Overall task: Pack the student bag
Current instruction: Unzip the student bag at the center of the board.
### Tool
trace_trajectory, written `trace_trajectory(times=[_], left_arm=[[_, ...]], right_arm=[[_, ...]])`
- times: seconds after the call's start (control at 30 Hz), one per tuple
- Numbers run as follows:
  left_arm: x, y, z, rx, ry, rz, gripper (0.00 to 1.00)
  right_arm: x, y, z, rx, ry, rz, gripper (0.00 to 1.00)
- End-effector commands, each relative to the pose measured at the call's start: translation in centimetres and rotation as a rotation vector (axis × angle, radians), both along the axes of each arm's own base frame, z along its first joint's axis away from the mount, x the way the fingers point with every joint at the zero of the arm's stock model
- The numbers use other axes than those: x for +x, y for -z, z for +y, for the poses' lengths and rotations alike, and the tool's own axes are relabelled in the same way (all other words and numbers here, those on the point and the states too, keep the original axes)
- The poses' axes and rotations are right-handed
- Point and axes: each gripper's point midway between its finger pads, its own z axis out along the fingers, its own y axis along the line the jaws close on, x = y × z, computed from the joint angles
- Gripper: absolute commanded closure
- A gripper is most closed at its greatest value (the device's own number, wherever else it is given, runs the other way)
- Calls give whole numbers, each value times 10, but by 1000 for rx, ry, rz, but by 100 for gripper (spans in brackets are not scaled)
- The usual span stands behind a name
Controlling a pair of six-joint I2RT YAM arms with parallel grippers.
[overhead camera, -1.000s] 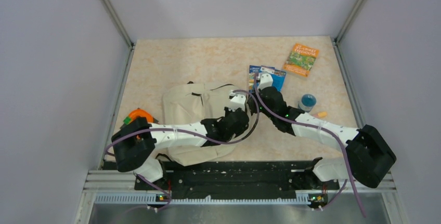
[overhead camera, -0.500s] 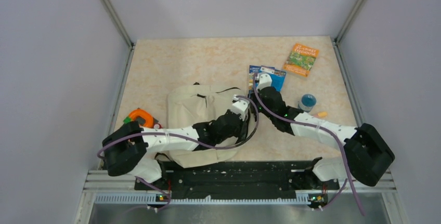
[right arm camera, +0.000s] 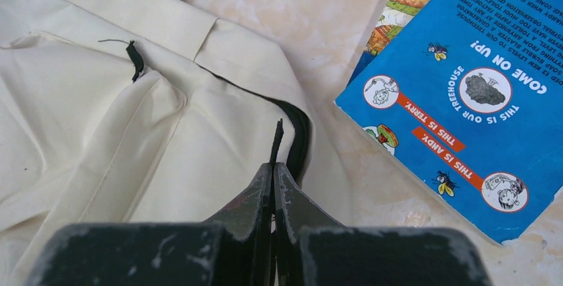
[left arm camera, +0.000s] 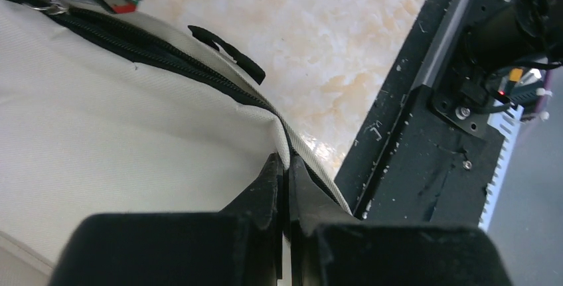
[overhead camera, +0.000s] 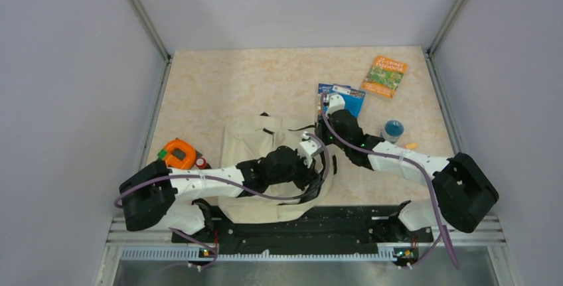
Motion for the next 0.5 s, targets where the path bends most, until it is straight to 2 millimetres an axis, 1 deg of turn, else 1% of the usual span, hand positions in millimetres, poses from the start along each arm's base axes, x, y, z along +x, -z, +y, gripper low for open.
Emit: trace_trajectory(times=[0.0, 0.17, 0.27, 0.33, 0.47], left_arm=[[-28, -38, -16, -157, 160, -3, 100], [-44, -47, -13, -195, 224, 22, 100], [-57, -49, -11, -198, 282, 56, 100], [-66, -49, -11, -199, 323, 86, 100], [-78, -46, -10, -196, 377, 127, 100]], right_arm=[[21, -35, 14, 85, 6, -80, 100], [24, -27, 13, 85, 15, -73, 100], [28, -22, 15, 84, 16, -66, 100], [31, -21, 19, 88, 2, -66, 100], [34, -19, 31, 92, -42, -58, 100]])
